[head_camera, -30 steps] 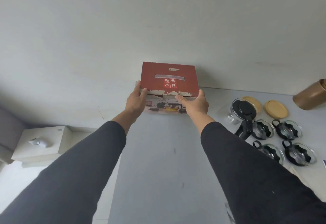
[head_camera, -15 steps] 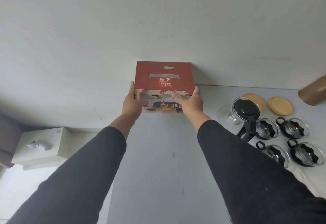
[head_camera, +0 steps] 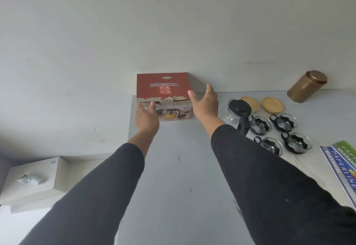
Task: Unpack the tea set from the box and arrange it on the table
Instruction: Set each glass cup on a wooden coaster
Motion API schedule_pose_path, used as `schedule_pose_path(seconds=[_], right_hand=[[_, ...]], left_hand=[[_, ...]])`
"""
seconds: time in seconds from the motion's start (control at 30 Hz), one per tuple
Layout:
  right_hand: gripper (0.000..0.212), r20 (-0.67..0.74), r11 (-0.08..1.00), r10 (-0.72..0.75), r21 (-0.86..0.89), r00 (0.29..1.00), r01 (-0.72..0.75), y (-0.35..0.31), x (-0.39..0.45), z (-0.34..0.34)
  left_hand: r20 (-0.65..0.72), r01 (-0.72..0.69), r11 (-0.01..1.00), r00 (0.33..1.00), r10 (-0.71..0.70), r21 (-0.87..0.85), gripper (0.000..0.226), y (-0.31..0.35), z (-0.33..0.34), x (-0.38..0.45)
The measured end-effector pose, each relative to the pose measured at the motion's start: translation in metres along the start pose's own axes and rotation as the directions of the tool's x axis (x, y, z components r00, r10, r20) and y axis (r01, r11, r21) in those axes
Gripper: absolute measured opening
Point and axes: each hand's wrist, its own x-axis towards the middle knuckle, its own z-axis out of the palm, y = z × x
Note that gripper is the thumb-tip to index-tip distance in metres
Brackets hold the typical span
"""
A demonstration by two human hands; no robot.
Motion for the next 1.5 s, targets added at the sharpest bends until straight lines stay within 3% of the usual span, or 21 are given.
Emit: schedule_pose_path(seconds=[0.27,0.53,0.77,1.03,1.37,1.5], right_hand=[[0.064,-0.122,0.996,-0.082,0.007,0.989,0.083,0.020,-0.034,-0.090],[0.057,-0.047,0.988,-0.153,-0.029,0.987,0.152,0.088,-0.053,-0.197],[0.053,-0.058,0.996,-0.035,-0.082,0.998,0.030,0.172,-0.056,-0.275],[0.054,-0.030,0.996,0.007,-0.087,1.000,-0.010,0.214,-0.043,-0.306],[0.053,-0.059,0.993,0.037,-0.106,0.998,-0.043,0.244,-0.008,-0.332],[0.054,-0.018,0.989,0.079,-0.121,0.997,-0.081,0.267,0.006,-0.324]], left_hand=[[-0.034,-0.100,0.995,0.994,0.099,-0.007,0.063,0.034,0.040,-0.083],[-0.042,-0.129,0.990,0.991,0.126,-0.058,0.058,0.060,0.124,-0.186],[0.055,-0.155,0.988,0.986,0.154,0.007,0.057,0.059,0.209,-0.286],[0.222,0.036,0.972,0.971,-0.089,0.231,0.057,0.072,0.242,-0.295],[0.288,0.053,0.931,0.943,-0.165,0.362,0.063,0.074,0.276,-0.277],[0.308,0.076,0.906,0.926,-0.218,0.415,0.083,0.062,0.287,-0.273]])
